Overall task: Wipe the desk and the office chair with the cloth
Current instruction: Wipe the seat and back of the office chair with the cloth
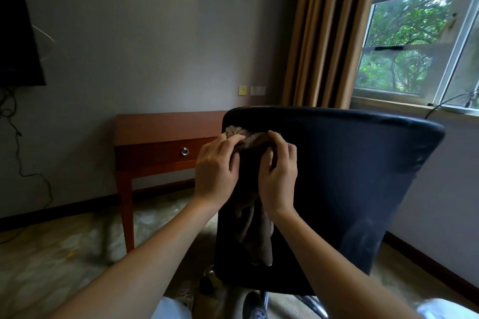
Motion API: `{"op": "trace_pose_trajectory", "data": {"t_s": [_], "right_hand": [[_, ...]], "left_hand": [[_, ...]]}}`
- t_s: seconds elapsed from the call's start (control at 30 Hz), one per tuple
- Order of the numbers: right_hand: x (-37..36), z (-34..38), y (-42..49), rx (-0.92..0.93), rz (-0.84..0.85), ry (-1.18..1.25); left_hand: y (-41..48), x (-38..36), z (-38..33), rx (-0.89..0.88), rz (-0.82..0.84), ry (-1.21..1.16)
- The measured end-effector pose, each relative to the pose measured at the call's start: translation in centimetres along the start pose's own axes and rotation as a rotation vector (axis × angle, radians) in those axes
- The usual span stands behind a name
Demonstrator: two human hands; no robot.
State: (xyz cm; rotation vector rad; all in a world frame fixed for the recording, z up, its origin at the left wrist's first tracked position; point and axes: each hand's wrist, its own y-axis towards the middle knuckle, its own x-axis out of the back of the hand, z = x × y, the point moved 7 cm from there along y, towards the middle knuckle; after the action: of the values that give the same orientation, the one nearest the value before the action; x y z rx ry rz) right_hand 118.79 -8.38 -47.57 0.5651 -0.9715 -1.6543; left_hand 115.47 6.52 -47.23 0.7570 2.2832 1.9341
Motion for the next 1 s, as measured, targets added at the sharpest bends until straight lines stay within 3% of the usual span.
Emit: {"op": "trace_pose_trajectory", "data": {"t_s": [0.2,0.4,0.67,1.0], "right_hand": [[-2.7,-1.4,-1.3,0.024,0.097,-0.093],[-3.9,-3.1,-1.7,0.088,0.049,-0.276],[-4.5,-5.3,-2.7,0.289,0.047,-0.525],[-5.9,-6.8,-3.4,0.346,0.077,-0.673]], "left_hand": [[-0.3,-1.3,0.8,-0.088,-0.01,0.033],[-1.0,-3.2,1.7,-0.162,0.096,-0.034],[-3.6,-6.0,4.0,-0.14,0.288,-0.05],[-4.1,-6.6,4.8,-0.023,0.307,-0.247]]}}
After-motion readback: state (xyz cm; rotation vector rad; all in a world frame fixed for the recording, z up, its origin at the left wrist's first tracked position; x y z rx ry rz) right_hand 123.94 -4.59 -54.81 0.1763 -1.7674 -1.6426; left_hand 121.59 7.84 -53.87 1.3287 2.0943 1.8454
